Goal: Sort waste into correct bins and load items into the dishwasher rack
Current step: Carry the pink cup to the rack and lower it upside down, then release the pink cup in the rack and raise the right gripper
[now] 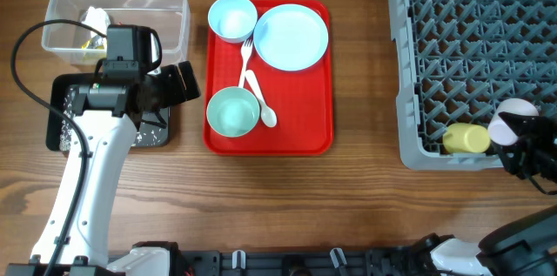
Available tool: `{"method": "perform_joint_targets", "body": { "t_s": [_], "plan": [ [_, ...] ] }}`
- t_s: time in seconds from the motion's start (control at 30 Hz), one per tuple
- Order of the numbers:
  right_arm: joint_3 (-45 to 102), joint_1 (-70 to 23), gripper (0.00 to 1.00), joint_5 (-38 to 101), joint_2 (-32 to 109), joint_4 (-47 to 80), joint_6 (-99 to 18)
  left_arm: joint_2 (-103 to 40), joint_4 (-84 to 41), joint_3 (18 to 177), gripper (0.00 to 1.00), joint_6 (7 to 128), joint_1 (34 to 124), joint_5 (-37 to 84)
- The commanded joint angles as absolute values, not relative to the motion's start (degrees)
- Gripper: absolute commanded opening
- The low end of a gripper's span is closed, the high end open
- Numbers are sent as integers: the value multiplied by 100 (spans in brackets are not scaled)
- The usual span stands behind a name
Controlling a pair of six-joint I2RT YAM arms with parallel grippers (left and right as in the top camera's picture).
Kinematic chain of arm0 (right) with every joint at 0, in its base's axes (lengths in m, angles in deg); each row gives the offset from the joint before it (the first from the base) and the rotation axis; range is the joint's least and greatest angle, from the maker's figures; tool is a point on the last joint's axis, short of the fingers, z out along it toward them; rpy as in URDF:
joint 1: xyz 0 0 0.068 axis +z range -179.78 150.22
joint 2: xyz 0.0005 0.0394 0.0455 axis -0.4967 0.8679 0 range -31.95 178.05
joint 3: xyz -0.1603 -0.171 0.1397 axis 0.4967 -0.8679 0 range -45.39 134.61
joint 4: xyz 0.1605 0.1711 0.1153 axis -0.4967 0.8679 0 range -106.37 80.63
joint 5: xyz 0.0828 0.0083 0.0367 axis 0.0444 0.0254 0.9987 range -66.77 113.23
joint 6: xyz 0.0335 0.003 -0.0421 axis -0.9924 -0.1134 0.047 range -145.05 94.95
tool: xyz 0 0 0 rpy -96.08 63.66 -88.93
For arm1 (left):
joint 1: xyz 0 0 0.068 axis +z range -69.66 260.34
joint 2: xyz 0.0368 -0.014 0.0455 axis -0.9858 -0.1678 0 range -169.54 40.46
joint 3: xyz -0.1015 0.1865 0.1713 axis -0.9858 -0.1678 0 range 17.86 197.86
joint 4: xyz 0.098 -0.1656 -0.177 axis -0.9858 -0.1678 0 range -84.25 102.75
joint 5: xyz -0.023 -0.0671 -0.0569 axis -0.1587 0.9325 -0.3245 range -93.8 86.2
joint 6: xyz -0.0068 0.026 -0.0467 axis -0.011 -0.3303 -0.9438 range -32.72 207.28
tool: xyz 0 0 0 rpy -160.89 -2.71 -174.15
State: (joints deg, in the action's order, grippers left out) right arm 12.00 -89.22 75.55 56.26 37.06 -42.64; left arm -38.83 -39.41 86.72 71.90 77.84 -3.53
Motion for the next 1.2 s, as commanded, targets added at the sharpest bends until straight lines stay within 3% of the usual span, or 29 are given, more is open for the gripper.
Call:
{"method": "perform_joint_targets", "body": {
  "t_s": [0.0,0.1,0.17,0.27,0.33,0.47,1.17],
  "plan": [
    [1115,-8931,37,7581,5722,3542,-4478,-3929,-3948,8720,100,7179,7810,-366],
    [1115,-8931,35,7585,5722,3476,-4615,-3929,-3963,8720,100,7179,7810,-366],
    [1115,-8931,27,7658,5722,3478,-4607,-3929,-3970,8720,100,7179,7810,-368],
    [1117,-8931,26,7784,5720,3409,-4622,-3929,-3987,8720,100,7179,7810,-368],
    [1117,-8931,27,7839,5720,3306,-4694,-3929,-3992,8720,100,7179,7810,-368],
    [1117,-8931,42,7843,5722,2943,-5131,-3929,-3996,8720,100,7179,7810,-368],
    [1115,-8448,44,9174,5722,1302,-7577,-3929,-4055,8720,100,7177,7810,-366]
  ]
}}
